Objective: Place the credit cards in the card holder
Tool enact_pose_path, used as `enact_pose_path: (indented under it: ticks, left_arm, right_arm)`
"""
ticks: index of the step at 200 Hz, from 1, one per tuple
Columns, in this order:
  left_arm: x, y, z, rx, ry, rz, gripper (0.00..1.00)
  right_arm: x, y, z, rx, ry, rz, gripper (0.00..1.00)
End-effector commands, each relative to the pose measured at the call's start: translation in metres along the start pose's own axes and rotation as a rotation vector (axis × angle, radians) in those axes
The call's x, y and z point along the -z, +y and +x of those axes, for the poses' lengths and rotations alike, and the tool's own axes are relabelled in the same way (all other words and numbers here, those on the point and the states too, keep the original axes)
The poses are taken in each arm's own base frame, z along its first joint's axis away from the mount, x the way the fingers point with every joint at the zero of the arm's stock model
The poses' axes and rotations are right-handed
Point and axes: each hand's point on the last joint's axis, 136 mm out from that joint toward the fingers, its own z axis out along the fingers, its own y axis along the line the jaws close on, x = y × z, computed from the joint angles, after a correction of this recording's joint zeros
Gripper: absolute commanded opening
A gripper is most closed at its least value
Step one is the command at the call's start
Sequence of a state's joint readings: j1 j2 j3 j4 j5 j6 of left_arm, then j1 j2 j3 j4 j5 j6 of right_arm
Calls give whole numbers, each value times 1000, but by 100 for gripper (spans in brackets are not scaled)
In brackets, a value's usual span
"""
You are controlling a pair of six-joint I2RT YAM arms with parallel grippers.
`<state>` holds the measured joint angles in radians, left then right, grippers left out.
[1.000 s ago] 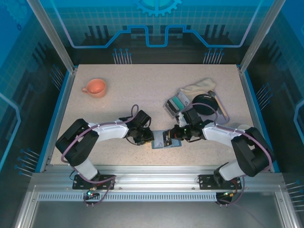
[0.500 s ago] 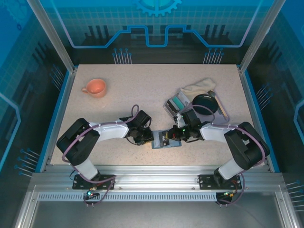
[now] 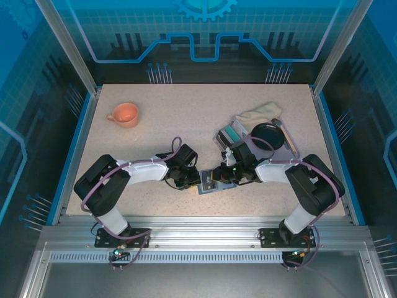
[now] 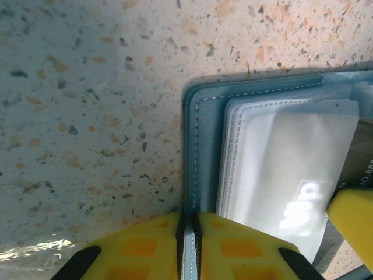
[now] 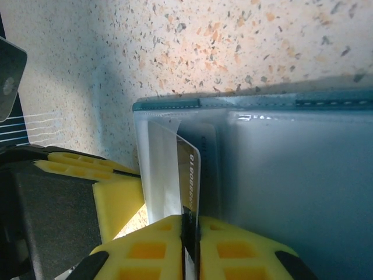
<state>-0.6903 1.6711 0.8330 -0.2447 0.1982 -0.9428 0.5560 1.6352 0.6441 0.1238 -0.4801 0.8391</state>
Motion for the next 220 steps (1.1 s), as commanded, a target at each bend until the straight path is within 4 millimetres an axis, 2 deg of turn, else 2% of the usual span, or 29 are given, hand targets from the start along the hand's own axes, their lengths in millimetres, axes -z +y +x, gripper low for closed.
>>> enact_pose_path:
  ticks: [1,42,69,97,119,136,151,160,165,188,204,220]
  left_arm:
    - [-8,4,4,12,19,-8,16]
    - [-6,3,2,7,12,-5,16]
    - [-6,3,2,4,6,-11,16]
    - [-3,8,1,3,-8,-28,16]
    - [4,11,0,3,-29,-34,19]
    - [9,11,-1,-3,-46,-38,21]
    - [14,8,-3,-9,-63,-33,23]
    - [17,8,-5,-12,-77,-39,23]
    - [20,7,-6,-14,-85,-38,24]
    - [31,-3,-16,-18,-129,-15,29]
    - [38,-13,-25,-18,-158,10,35]
    - [44,-23,-36,-9,-176,46,40]
  right_arm:
    - [-8,-4,9,-19,52,21,13]
    - [-13,4,12,10,101,-19,9]
    - [-11,2,12,30,117,2,12]
    - [8,-1,4,36,79,35,22]
    - [35,-2,-8,62,31,85,42]
    - [57,4,-18,91,-2,100,48]
    - [77,8,-34,130,-49,128,51]
    - [89,4,-44,142,-75,164,53]
    - [99,9,-59,165,-116,183,55]
    - [134,-5,-108,196,-225,342,65]
    - [146,-10,-142,211,-254,394,69]
    - [144,-21,-173,204,-248,440,71]
